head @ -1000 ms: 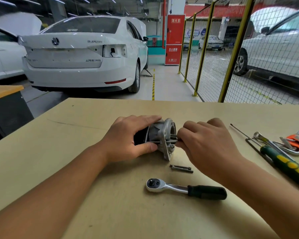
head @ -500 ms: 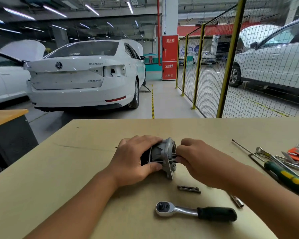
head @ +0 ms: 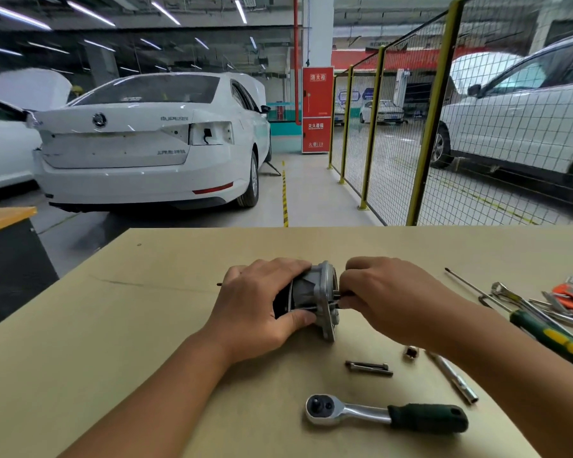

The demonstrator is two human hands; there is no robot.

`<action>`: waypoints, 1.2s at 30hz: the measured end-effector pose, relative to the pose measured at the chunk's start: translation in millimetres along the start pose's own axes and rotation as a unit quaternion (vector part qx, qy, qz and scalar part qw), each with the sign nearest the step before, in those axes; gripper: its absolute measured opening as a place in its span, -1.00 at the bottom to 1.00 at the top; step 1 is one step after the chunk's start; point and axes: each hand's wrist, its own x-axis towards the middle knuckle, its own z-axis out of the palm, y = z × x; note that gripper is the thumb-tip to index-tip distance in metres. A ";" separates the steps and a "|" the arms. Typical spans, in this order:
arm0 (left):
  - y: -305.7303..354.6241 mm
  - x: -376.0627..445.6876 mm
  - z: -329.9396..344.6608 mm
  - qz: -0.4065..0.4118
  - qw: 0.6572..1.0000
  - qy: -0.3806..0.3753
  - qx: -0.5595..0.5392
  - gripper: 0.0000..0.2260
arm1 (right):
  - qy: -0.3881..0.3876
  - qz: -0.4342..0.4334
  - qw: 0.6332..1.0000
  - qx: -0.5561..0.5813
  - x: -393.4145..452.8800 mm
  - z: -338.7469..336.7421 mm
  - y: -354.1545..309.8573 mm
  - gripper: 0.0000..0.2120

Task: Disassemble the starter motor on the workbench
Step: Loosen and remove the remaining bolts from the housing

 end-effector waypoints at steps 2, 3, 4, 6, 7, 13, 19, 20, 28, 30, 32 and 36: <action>-0.1 1.5 -1.7 -0.007 1.000 -0.005 -0.009 -0.38 | -0.009 0.003 0.999 0.034 0.2 2.3 1.7 -0.84; -0.4 2.4 -2.5 -0.010 1.000 -0.006 -0.017 -0.40 | -0.011 0.004 0.999 0.043 0.0 3.3 2.4 -0.84; -0.9 2.9 -3.2 -0.012 1.000 -0.008 -0.024 -0.43 | -0.013 0.004 0.999 0.048 -0.3 4.4 2.8 -0.84; -1.8 2.8 -3.7 -0.014 1.000 -0.013 -0.025 -0.46 | -0.020 0.006 0.998 0.057 -1.5 6.6 2.8 -0.83; -2.0 2.6 -3.6 -0.014 1.000 -0.016 -0.021 -0.46 | -0.028 0.007 0.998 0.056 -2.1 7.5 2.4 -0.81; 1.4 2.7 -6.6 -0.028 0.999 -0.030 -0.026 -0.38 | -0.022 0.007 1.000 -0.014 -3.3 6.3 0.6 -0.80; 4.8 1.2 -8.4 -0.030 0.999 -0.024 -0.030 -0.37 | 0.021 0.006 0.999 -0.046 -4.3 4.3 -2.6 -0.89; 5.0 1.1 -8.4 -0.030 0.999 -0.021 -0.031 -0.37 | 0.020 0.008 0.999 -0.049 -4.4 5.0 -2.7 -0.89; 4.0 0.4 -7.1 -0.024 0.999 -0.021 -0.034 -0.43 | -0.008 -0.020 0.999 0.035 -6.4 1.5 0.6 -0.77; 3.4 0.4 -7.4 -0.021 0.999 -0.020 -0.034 -0.46 | -0.015 -0.017 1.000 0.021 -5.0 3.1 -1.0 -0.78; 3.4 0.5 -7.6 -0.023 0.999 -0.021 -0.033 -0.45 | -0.005 -0.016 1.000 -0.010 -4.3 3.6 -3.3 -0.83; 5.1 1.4 -8.2 -0.025 0.999 -0.017 -0.034 -0.38 | 0.060 -0.019 0.992 -0.106 -7.2 -0.5 -7.0 -0.97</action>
